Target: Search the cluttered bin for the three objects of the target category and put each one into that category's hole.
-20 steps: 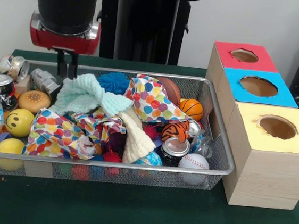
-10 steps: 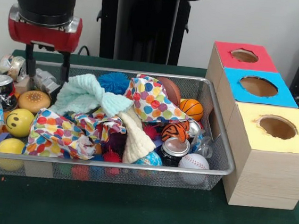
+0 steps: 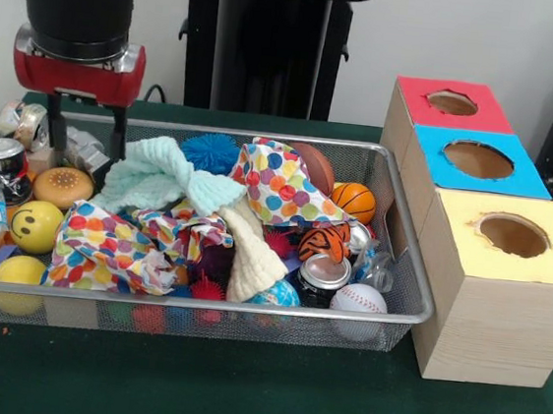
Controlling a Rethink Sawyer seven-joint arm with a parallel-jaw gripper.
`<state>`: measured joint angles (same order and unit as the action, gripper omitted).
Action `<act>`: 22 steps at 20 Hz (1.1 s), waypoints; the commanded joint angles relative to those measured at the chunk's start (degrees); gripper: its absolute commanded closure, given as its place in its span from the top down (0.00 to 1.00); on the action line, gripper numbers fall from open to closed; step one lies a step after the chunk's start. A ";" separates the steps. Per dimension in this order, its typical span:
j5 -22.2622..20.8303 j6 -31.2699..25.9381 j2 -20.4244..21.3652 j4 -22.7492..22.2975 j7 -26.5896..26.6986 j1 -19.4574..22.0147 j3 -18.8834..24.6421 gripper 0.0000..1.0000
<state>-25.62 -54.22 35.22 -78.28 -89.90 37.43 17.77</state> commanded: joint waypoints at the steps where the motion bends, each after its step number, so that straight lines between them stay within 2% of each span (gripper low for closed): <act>1: 1.10 2.18 -3.10 -6.12 4.54 -0.22 4.72 1.00; 9: 0.86 3.37 -4.27 -5.51 2.97 -1.14 5.08 1.00; 14: 0.60 4.86 -5.59 -3.42 3.67 -1.09 6.19 1.00; 22: 0.06 8.00 -4.91 -5.52 2.15 -0.97 6.09 1.00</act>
<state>-25.43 -50.51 31.91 -79.58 -89.90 36.79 20.27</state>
